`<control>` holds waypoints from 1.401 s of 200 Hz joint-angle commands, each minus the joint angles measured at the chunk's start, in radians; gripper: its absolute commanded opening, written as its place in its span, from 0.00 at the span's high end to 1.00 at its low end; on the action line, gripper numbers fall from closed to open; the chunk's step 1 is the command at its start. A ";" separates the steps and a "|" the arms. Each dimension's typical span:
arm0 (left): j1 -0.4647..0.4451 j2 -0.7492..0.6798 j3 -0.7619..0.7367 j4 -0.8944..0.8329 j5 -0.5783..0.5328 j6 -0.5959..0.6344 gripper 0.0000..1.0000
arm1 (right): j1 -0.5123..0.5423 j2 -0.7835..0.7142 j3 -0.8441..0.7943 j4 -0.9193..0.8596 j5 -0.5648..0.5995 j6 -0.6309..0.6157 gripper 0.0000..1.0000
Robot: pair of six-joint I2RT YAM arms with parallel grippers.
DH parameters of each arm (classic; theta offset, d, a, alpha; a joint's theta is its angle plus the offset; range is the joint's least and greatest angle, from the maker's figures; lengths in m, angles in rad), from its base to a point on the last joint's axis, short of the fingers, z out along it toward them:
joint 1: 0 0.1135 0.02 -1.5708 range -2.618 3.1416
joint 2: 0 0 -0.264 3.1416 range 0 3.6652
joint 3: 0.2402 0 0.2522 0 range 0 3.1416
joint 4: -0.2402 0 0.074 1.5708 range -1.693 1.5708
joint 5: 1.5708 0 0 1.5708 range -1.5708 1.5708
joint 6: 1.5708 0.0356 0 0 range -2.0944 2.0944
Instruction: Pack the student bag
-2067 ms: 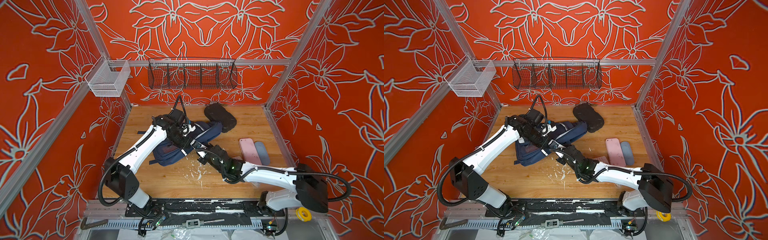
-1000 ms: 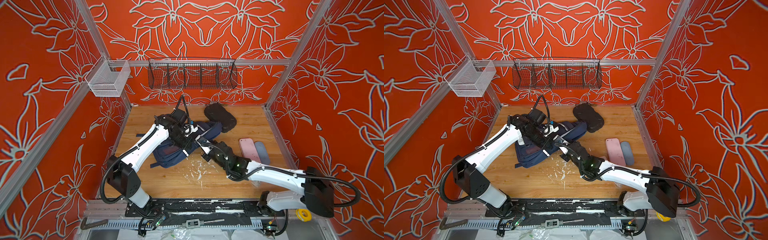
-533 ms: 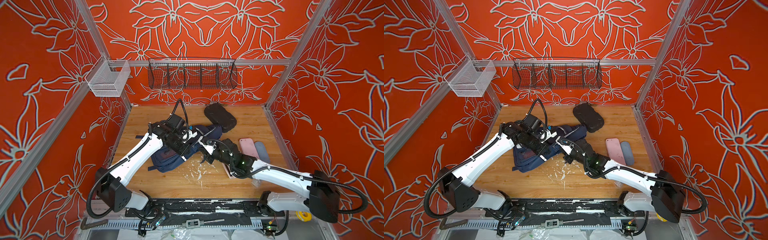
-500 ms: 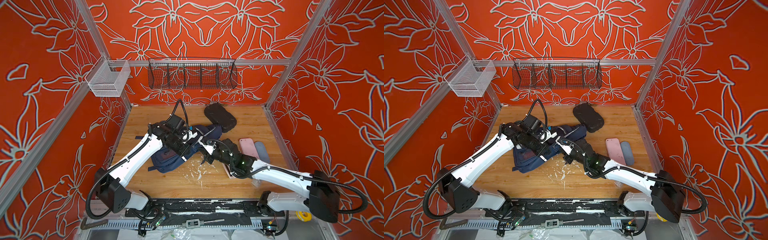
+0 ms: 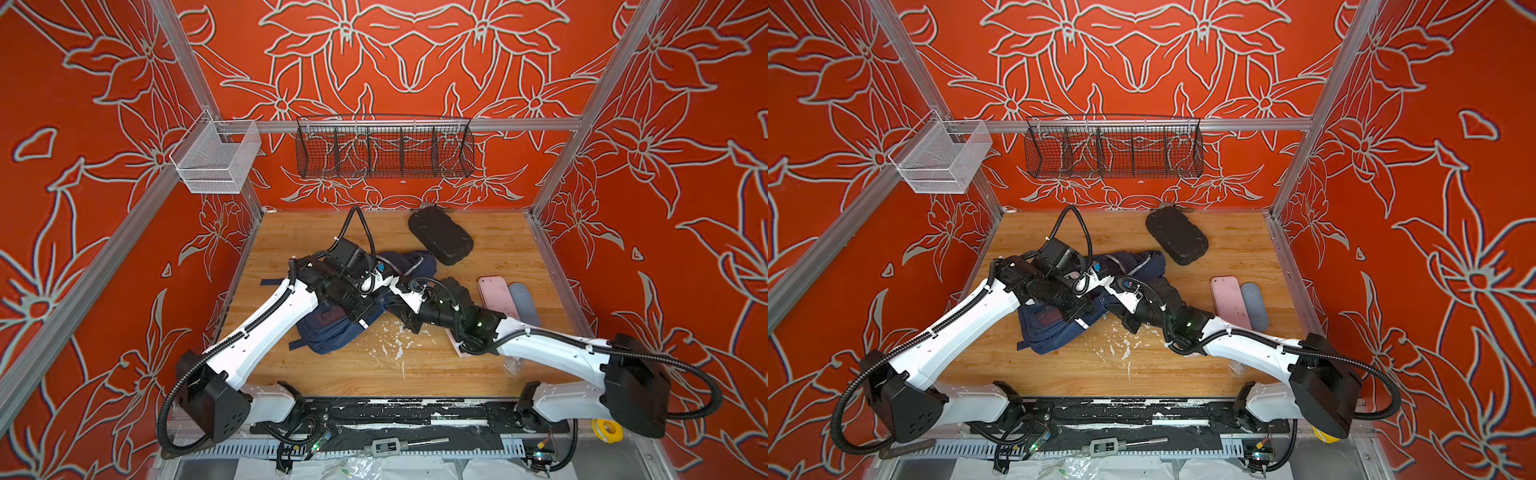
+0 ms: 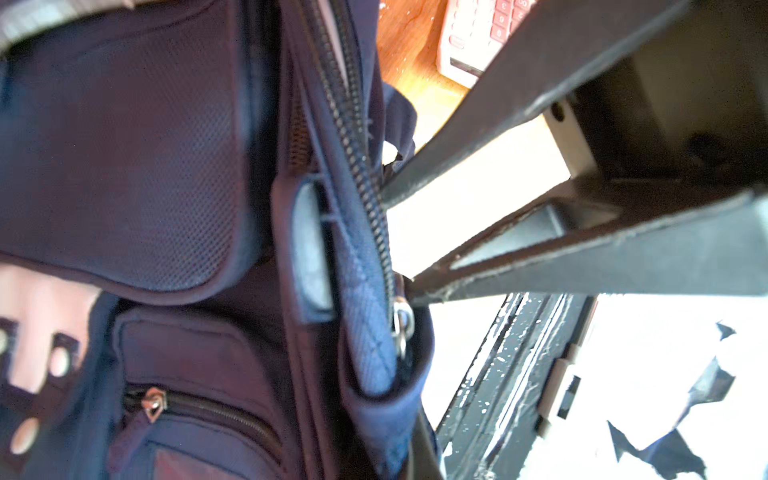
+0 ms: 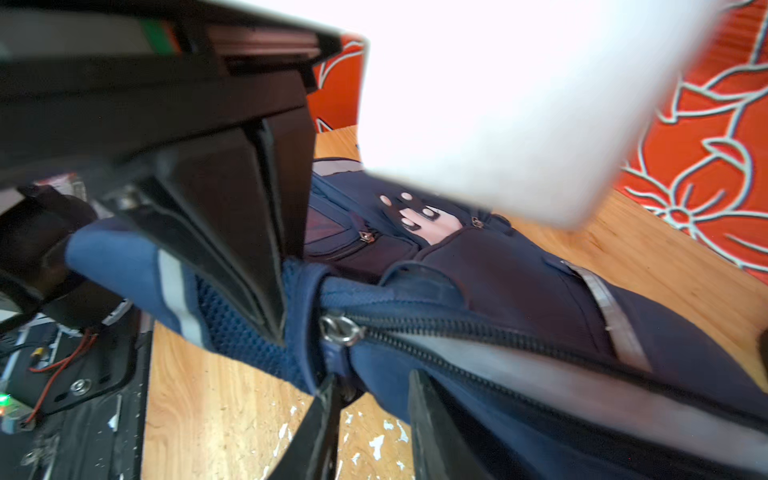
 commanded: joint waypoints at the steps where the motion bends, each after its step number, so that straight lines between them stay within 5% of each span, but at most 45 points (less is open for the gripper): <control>1: -0.016 -0.047 0.030 0.114 0.078 0.098 1.00 | 0.011 -0.007 -0.017 0.002 -0.100 0.026 0.69; 94: -0.017 -0.061 -0.026 0.186 0.191 0.122 1.00 | 0.027 0.072 0.030 0.060 -0.120 0.062 0.76; 143: -0.017 -0.087 -0.041 0.148 0.179 0.161 1.00 | 0.027 0.042 -0.013 0.121 -0.023 0.063 0.86; 168: -0.018 -0.097 -0.036 0.091 0.133 0.217 1.00 | 0.018 -0.005 -0.042 0.083 0.009 0.035 0.85; 188: -0.017 -0.113 -0.053 0.090 0.144 0.276 1.00 | 0.000 -0.042 -0.070 0.082 -0.049 0.039 0.67; 204: -0.017 -0.123 -0.073 0.114 0.161 0.318 1.00 | -0.010 -0.043 -0.063 0.067 -0.109 0.053 0.63; 254: -0.024 -0.121 -0.095 0.122 0.148 0.471 1.00 | -0.012 -0.025 -0.067 0.098 -0.130 0.127 0.66; 280: -0.035 -0.057 0.005 -0.021 0.117 0.531 1.00 | -0.021 -0.049 -0.114 0.150 -0.075 0.150 0.69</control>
